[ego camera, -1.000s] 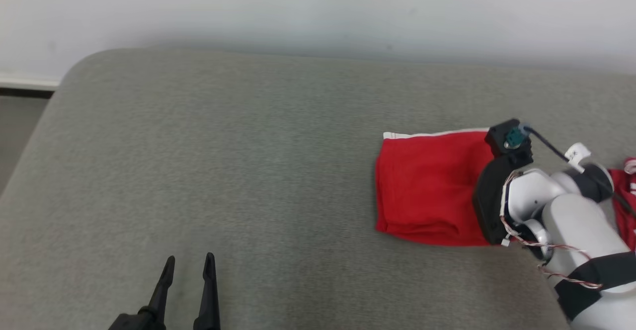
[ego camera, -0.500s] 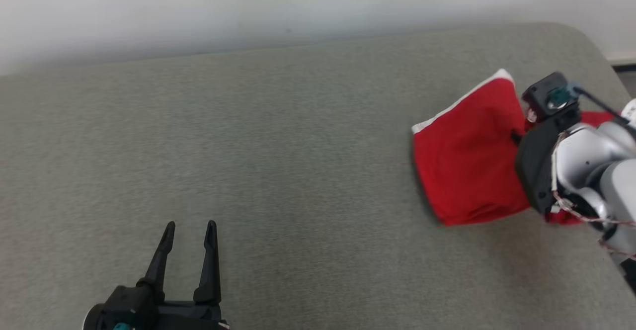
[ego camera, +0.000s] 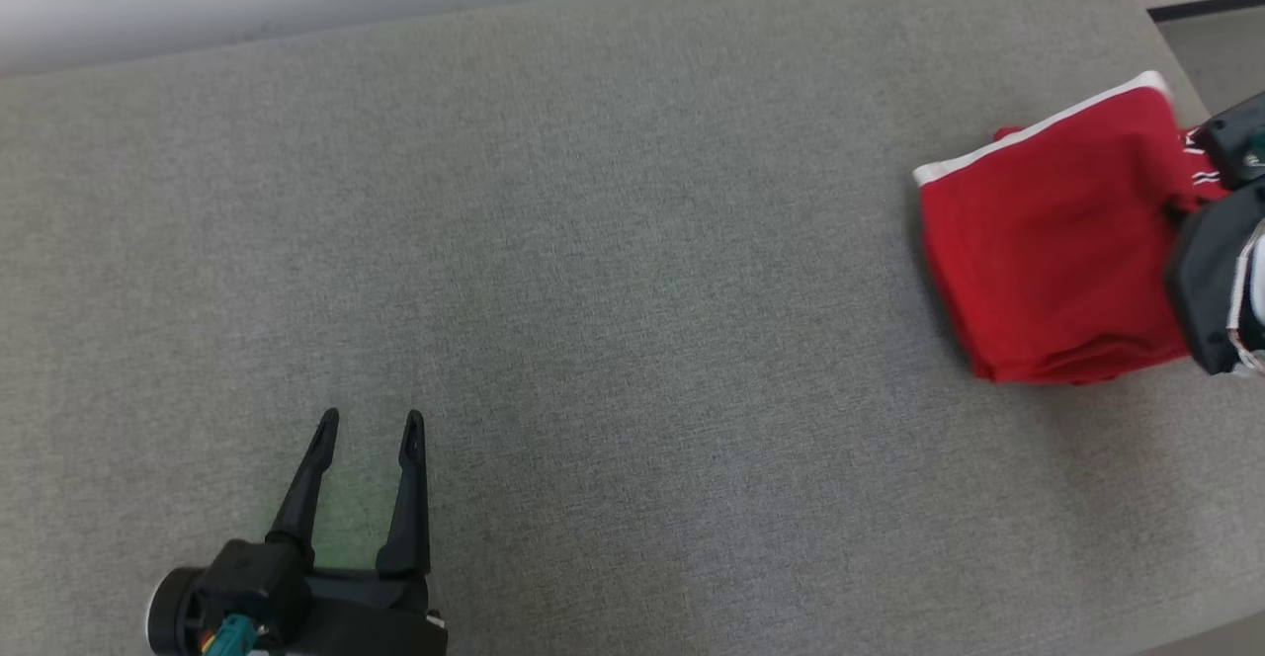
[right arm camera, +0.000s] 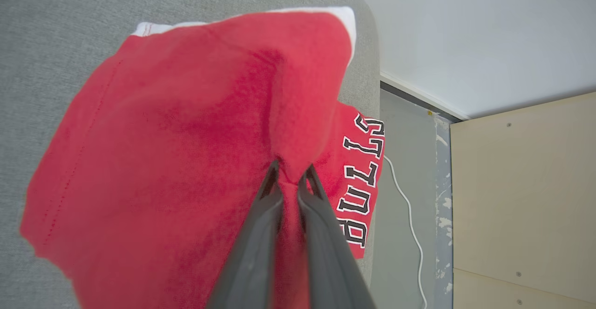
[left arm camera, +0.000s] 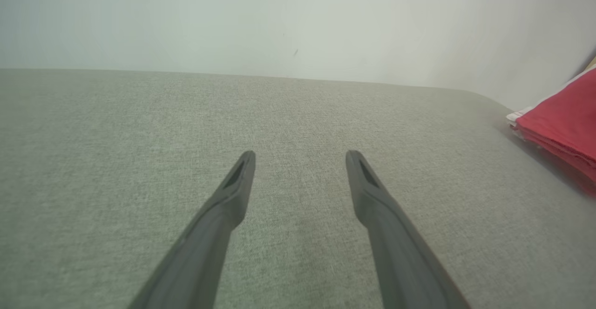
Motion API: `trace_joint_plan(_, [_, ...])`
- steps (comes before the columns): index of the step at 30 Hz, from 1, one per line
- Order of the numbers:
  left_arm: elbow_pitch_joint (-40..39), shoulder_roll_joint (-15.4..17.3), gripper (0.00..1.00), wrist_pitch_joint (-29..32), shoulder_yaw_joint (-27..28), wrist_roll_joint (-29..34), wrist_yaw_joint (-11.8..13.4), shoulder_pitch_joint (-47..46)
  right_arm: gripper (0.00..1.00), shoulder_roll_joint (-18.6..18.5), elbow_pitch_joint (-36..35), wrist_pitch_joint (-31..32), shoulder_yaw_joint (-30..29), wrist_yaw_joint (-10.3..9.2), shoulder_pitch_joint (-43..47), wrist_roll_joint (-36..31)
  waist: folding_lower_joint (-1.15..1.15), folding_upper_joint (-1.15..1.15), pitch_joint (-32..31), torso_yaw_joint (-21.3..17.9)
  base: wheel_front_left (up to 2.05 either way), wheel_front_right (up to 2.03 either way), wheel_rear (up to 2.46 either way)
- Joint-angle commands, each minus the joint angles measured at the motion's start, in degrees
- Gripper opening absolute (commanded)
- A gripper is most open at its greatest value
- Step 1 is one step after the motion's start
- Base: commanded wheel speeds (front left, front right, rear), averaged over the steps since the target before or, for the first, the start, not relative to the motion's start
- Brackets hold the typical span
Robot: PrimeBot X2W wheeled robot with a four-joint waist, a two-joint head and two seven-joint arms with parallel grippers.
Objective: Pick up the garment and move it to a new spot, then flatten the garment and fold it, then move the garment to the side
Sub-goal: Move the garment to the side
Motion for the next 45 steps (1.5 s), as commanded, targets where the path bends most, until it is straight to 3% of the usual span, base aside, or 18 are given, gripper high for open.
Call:
trace_joint_plan(1, [-0.3,0.5,1.00,-0.2,0.0,0.5,-0.2,-1.5,0.00,-1.2,1.6,-1.8,-0.4,0.00,-1.3,-0.7,-0.01,-0.01,2.1,-0.1,0.00,0.00,0.00])
trace_joint_plan(10, [-2.1,1.3,1.00,-0.2,-0.8,2.0,-0.7,-3.2,0.00,-0.8,11.8,-8.5,-6.5,-0.01,-2.0,-5.7,-0.01,-0.01,5.7,1.4,0.00,0.00,0.00])
trace_joint_plan(18, [-3.6,1.7,1.00,-0.2,-1.9,2.7,-0.6,-4.3,0.00,0.3,19.2,-16.3,-13.0,-0.07,-1.8,-15.9,-0.01,-0.01,7.2,2.3,0.00,0.00,0.00])
trace_joint_plan(19, [-3.6,1.7,1.00,-0.2,-2.0,2.7,-0.6,-4.2,0.11,1.0,19.8,-17.0,-14.1,-0.07,-1.8,-17.2,-0.01,-0.01,7.1,2.3,0.00,0.00,0.00])
trace_joint_plan(20, [-3.6,1.8,1.00,-0.2,-2.0,2.8,-0.6,-4.1,0.85,1.6,20.1,-17.7,-15.0,-0.07,-1.5,-18.6,-0.01,-0.01,7.0,2.2,0.00,0.00,0.00])
trace_joint_plan(21, [-3.6,1.9,1.00,-0.2,-2.1,2.8,-0.6,-3.9,1.00,2.4,20.5,-18.3,-16.1,-0.07,-1.1,-19.4,-0.01,-0.01,6.7,2.1,0.00,0.00,0.00])
trace_joint_plan(28, [-3.3,1.6,1.00,-0.2,-2.0,2.8,-0.6,-2.1,1.00,7.2,20.2,-23.9,-21.4,-0.07,1.6,-22.7,-0.01,-0.01,3.0,1.8,0.00,0.00,0.00])
trace_joint_plan(33, [-3.1,1.0,1.00,-0.2,-2.0,2.2,-0.6,-0.1,1.00,10.6,18.9,-29.2,-24.8,-0.07,4.9,-21.4,-0.01,-0.01,-1.9,2.3,0.00,0.00,0.00])
trace_joint_plan(45, [-2.5,0.1,1.00,-0.2,0.9,-0.8,1.7,7.0,1.00,19.4,5.2,-36.3,-26.0,-0.07,21.2,-17.2,-0.01,-0.01,-13.4,4.9,0.00,0.00,0.00])
